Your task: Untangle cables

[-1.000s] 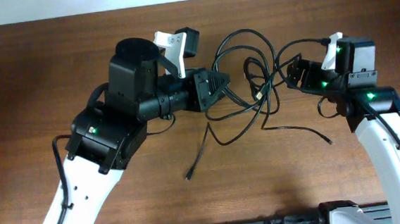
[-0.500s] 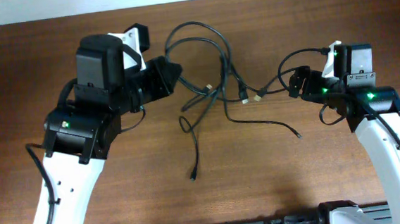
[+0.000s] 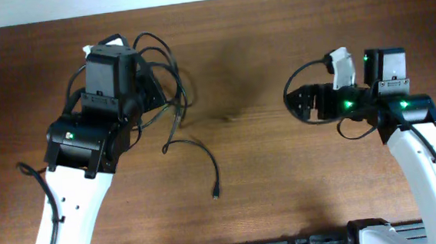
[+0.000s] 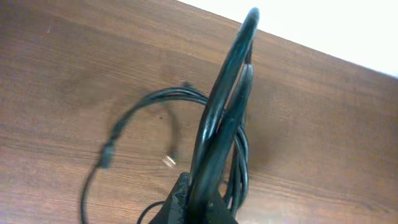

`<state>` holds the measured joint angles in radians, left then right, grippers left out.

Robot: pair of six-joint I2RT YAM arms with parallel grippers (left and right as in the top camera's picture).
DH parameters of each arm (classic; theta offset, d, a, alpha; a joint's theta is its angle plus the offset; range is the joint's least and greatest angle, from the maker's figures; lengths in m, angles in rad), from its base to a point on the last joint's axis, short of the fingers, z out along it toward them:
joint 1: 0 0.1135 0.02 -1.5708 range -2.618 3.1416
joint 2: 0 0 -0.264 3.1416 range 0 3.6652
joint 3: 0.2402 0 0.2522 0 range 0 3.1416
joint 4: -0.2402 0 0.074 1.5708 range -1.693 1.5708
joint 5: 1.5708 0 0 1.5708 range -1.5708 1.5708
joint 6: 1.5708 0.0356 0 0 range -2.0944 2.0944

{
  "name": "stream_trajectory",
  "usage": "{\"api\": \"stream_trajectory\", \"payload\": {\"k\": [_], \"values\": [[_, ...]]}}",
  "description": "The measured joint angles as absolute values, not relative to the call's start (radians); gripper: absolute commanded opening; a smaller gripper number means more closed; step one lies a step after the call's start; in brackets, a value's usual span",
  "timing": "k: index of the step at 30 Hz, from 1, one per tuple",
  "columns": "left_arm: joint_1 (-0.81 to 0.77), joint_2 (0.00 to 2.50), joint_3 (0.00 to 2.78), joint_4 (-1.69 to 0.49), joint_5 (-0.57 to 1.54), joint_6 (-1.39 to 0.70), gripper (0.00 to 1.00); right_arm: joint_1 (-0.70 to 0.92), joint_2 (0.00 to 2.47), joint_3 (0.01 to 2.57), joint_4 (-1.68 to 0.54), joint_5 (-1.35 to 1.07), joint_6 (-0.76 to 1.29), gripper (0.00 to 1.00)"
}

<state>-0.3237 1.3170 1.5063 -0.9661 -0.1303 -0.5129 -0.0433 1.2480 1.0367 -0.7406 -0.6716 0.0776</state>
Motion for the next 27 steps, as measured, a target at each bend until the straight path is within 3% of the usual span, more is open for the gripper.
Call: {"api": "stream_trajectory", "payload": {"k": [5, 12, 18, 25, 26, 27], "values": [[-0.324, 1.317, 1.506, -0.965, -0.046, -0.425, 0.0, -0.043, 1.248, 1.037, -0.721, -0.989, 0.044, 0.99], [-0.329, 1.317, 1.506, -0.9, 0.071, -0.35, 0.0, -0.024, 1.248, 1.036, -0.641, -1.177, 0.044, 0.99], [-0.41, 1.317, 1.506, -0.809, 0.099, -0.31, 0.0, 0.122, 1.246, 1.034, -0.413, -1.204, 0.138, 0.99], [-0.471, 1.317, 1.506, -0.714, 0.192, -0.305, 0.0, 0.147, 1.246, 1.034, -0.414, -1.104, 0.173, 0.99], [-0.471, 1.317, 1.506, -0.703, 0.214, -0.305, 0.0, 0.147, 1.246, 1.034, -0.414, -1.1, 0.175, 0.98], [-0.471, 1.317, 1.506, -0.682, 0.244, -0.305, 0.0, 0.147, 1.246, 1.034, -0.413, -1.1, 0.175, 0.86]]}}
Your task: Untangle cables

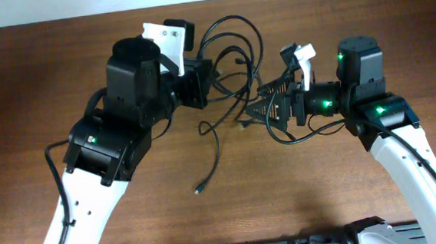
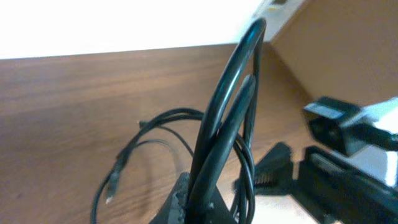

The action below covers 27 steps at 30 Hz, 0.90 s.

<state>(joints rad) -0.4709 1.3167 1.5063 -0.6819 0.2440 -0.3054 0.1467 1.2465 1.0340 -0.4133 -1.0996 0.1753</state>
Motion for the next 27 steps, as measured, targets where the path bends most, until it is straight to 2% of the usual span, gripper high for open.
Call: {"api": "stream_trajectory", "payload": {"k": [1, 4, 8, 10, 11, 20, 23, 27], "values": [[-0.471, 1.317, 1.506, -0.669, 0.267, -0.305, 0.0, 0.147, 1.246, 1.034, -0.414, -1.1, 0.177, 0.8], [-0.471, 1.317, 1.506, -0.667, 0.293, -0.305, 0.0, 0.147, 1.246, 1.034, -0.41, -1.133, 0.154, 0.73], [-0.471, 1.317, 1.506, -0.645, 0.31, -0.305, 0.0, 0.173, 1.246, 1.034, -0.395, -1.173, 0.129, 0.54], [-0.471, 1.317, 1.506, -0.641, 0.315, -0.305, 0.0, 0.207, 1.246, 1.034, -0.366, -1.18, 0.121, 0.13], [-0.471, 1.317, 1.506, -0.64, 0.315, -0.305, 0.0, 0.22, 1.246, 1.034, -0.352, -1.18, 0.121, 0.04], [-0.471, 1.317, 1.507, -0.689, 0.223, -0.306, 0.0, 0.226, 1.246, 1.033, -0.299, -1.219, 0.12, 0.04], [-0.471, 1.316, 1.51, -0.797, 0.094, -0.306, 0.0, 0.228, 1.246, 1.029, -0.189, -1.298, 0.129, 0.04], [-0.471, 1.314, 1.511, -0.985, -0.184, -0.307, 0.0, 0.229, 1.246, 1.03, -0.013, -1.335, 0.215, 0.04]]}}
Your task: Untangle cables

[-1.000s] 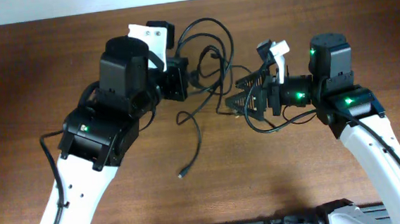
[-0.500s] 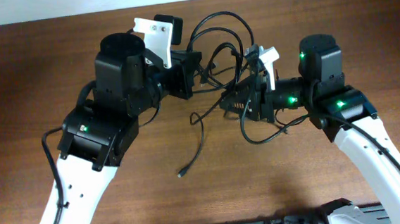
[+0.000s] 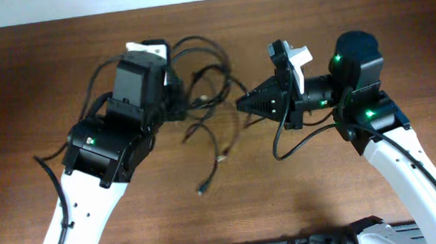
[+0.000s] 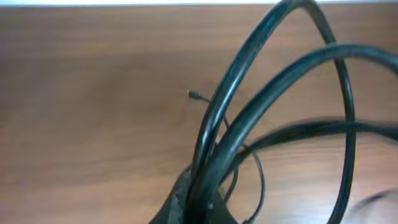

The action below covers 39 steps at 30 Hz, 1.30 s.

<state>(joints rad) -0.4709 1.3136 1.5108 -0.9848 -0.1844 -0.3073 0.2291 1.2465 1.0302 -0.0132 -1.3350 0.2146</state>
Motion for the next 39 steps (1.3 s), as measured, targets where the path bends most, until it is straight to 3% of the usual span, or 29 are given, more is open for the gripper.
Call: {"api": "stream_trajectory", "payload": {"k": [8, 13, 25, 35, 37, 38, 39], "values": [[-0.45, 1.313, 1.511, -1.143, -0.583, -0.344, 0.0, 0.166, 1.246, 1.03, 0.12, -1.348, 0.363, 0.04], [-0.327, 1.313, 1.511, -1.194, -0.604, -0.409, 0.0, -0.006, 1.246, 1.03, 0.121, -1.399, 0.413, 0.04], [-0.273, 1.313, 1.511, -1.206, -0.618, -0.473, 0.0, -0.131, 1.246, 1.03, 0.121, -1.443, 0.423, 0.04], [-0.149, 1.313, 1.511, -1.234, -0.583, -0.583, 0.0, -0.373, 1.246, 1.03, 0.015, -1.451, 0.427, 0.04], [-0.149, 1.313, 1.511, -1.231, -0.571, -0.588, 0.0, -0.385, 1.246, 1.03, 0.014, -1.45, 0.427, 0.35], [-0.149, 1.313, 1.511, -1.229, -0.566, -0.589, 0.0, -0.386, 1.246, 1.03, 0.012, -1.45, 0.429, 0.62], [-0.149, 1.313, 1.511, -1.224, -0.556, -0.59, 0.0, -0.386, 1.246, 1.03, 0.011, -1.451, 0.43, 0.73]]}}
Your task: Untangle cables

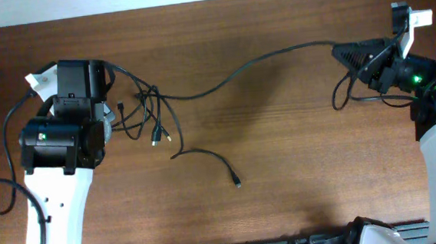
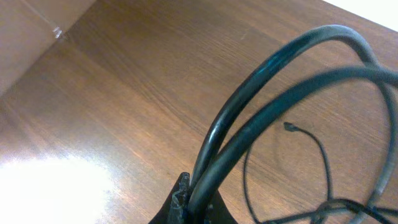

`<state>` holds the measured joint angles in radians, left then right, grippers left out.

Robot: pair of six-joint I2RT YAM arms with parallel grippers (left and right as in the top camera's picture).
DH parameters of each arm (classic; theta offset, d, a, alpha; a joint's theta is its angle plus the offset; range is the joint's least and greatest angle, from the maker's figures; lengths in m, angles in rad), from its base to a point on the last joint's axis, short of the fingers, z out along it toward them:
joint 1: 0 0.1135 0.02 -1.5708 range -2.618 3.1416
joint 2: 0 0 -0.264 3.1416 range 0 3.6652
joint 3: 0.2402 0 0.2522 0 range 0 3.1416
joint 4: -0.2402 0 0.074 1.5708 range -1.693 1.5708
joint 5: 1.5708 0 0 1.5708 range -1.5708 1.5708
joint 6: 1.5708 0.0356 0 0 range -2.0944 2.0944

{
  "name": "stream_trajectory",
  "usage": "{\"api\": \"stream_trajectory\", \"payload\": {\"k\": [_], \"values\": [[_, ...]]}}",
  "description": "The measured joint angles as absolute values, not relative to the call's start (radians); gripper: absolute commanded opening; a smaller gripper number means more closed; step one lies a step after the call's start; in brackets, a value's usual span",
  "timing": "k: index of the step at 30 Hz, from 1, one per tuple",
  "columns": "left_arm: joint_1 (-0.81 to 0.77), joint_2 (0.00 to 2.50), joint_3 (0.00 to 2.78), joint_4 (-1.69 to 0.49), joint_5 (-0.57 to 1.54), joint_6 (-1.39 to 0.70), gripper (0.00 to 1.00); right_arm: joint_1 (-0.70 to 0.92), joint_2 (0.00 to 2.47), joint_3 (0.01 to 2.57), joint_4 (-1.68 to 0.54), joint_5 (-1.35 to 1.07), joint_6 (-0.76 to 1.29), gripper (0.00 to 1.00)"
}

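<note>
A tangle of thin black cables (image 1: pixel 147 115) hangs at the left of the wooden table (image 1: pixel 281 148). My left gripper (image 1: pixel 111 106) is shut on it, and in the left wrist view two thick black loops (image 2: pixel 261 118) rise out of the closed fingers (image 2: pixel 180 198). One long black cable (image 1: pixel 260 60) runs from the tangle across to the far right. There my right gripper (image 1: pixel 338 50) holds its end, fingers closed to a point. A separate short cable (image 1: pixel 213 159) lies loose on the table, with its plug (image 1: pixel 238 184) towards the front.
The table's back edge meets a white wall. Several plug ends (image 1: pixel 156 138) dangle below the tangle. The right arm's own wire loop (image 1: pixel 339 98) hangs under its gripper. At the left in the left wrist view, a glare patch (image 2: pixel 50 186) lies on the wood.
The grippers stood close together at the table's middle. Now the left is at the far left and the right at the far right. One cable is stretched between them.
The left gripper held the tangle at the left while the right arm stood apart at the right. Then both met at the middle, the right gripper open at the tangle. Then its fingers were closed beside it. Now one cable spans the table.
</note>
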<state>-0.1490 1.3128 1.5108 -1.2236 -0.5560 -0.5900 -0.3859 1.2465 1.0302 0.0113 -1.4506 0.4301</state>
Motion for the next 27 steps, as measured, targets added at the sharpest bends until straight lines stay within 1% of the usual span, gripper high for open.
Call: {"api": "stream_trajectory", "payload": {"k": [1, 2, 3, 4, 6, 11, 15, 19, 22, 24, 27], "values": [[-0.149, 1.313, 1.511, -1.213, -0.543, -0.592, 0.0, -0.386, 1.246, 1.03, 0.009, -1.451, 0.435, 0.83], [-0.149, 1.313, 1.511, -1.198, -0.521, -0.592, 0.0, -0.386, 1.246, 1.03, 0.009, -1.45, 0.433, 0.89], [-0.149, 1.313, 1.511, -1.185, -0.499, -0.59, 0.0, -0.386, 1.246, 1.03, 0.01, -1.451, 0.431, 0.93], [-0.149, 1.313, 1.51, -1.169, -0.472, -0.578, 0.0, -0.386, 1.246, 1.03, 0.01, -1.451, 0.433, 0.94], [-0.148, 1.313, 1.51, -1.116, -0.395, -0.537, 0.0, -0.387, 1.246, 1.03, 0.008, -1.451, 0.434, 0.95], [-0.144, 1.313, 1.51, -0.947, -0.052, -0.368, 0.0, -0.367, 1.246, 1.03, -0.023, -1.455, 0.434, 0.96], [-0.153, 1.313, 1.51, -0.839, 0.262, -0.294, 0.0, -0.266, 1.246, 1.03, -0.024, -1.431, 0.435, 0.96], [-0.203, 1.313, 1.51, -0.753, 0.439, -0.275, 0.0, -0.173, 1.246, 1.03, -0.028, -1.367, 0.434, 0.96], [-0.261, 1.313, 1.51, -0.711, 0.49, -0.27, 0.0, -0.081, 1.246, 1.031, -0.086, -1.244, 0.434, 0.96], [-0.318, 1.313, 1.51, -0.685, 0.519, -0.268, 0.0, -0.001, 1.246, 1.031, -0.146, -1.107, 0.431, 0.96], [-0.368, 1.313, 1.51, -0.655, 0.53, -0.268, 0.0, 0.06, 1.246, 1.031, -0.193, -0.976, 0.427, 0.97]]}}
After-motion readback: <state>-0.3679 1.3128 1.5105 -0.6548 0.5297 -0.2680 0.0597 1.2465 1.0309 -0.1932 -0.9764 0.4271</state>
